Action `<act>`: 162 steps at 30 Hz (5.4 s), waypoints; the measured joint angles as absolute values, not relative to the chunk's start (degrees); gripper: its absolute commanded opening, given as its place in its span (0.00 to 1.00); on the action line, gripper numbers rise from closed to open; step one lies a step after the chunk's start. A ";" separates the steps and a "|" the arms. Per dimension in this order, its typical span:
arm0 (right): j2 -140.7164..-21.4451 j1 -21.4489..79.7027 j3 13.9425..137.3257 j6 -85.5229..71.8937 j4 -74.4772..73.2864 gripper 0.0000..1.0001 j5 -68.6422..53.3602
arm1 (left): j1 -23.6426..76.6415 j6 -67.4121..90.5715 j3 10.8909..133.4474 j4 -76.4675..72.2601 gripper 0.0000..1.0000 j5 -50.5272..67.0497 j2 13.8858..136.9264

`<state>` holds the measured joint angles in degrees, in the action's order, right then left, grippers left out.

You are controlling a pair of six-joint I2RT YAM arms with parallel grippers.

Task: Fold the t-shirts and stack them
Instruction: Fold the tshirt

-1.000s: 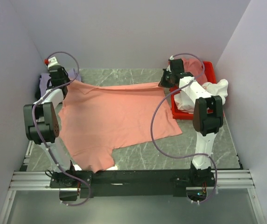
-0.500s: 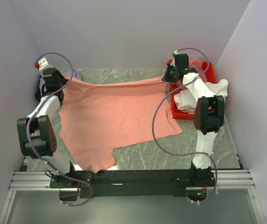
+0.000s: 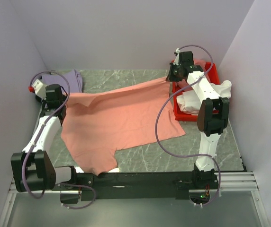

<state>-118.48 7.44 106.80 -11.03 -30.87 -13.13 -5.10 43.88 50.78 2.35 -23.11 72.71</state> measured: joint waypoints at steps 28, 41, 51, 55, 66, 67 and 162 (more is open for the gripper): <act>-121.40 6.96 110.63 -6.26 -35.42 0.00 -14.59 | 4.60 73.58 44.86 43.03 0.00 -36.32 55.64; -121.23 6.90 106.32 -5.19 -34.92 0.02 -14.00 | 4.64 72.82 42.35 41.28 0.00 -35.16 54.87; -121.23 6.74 102.63 -5.21 -34.79 0.03 -12.82 | 4.64 71.11 38.85 39.20 0.00 -32.80 55.77; -121.19 6.76 102.48 -5.28 -35.20 0.03 -11.55 | 4.64 71.05 38.39 38.63 0.00 -32.34 55.77; -117.08 6.87 96.25 -8.16 -37.36 0.32 -9.61 | 4.64 69.89 37.56 38.57 0.17 -31.29 55.31; -116.62 6.85 96.25 -8.23 -37.36 0.34 -9.61 | 4.64 69.49 37.56 38.74 0.25 -31.27 55.05; -134.08 62.61 105.54 -21.65 -17.37 0.41 5.10 | -11.62 51.33 41.58 8.34 0.99 1.89 85.01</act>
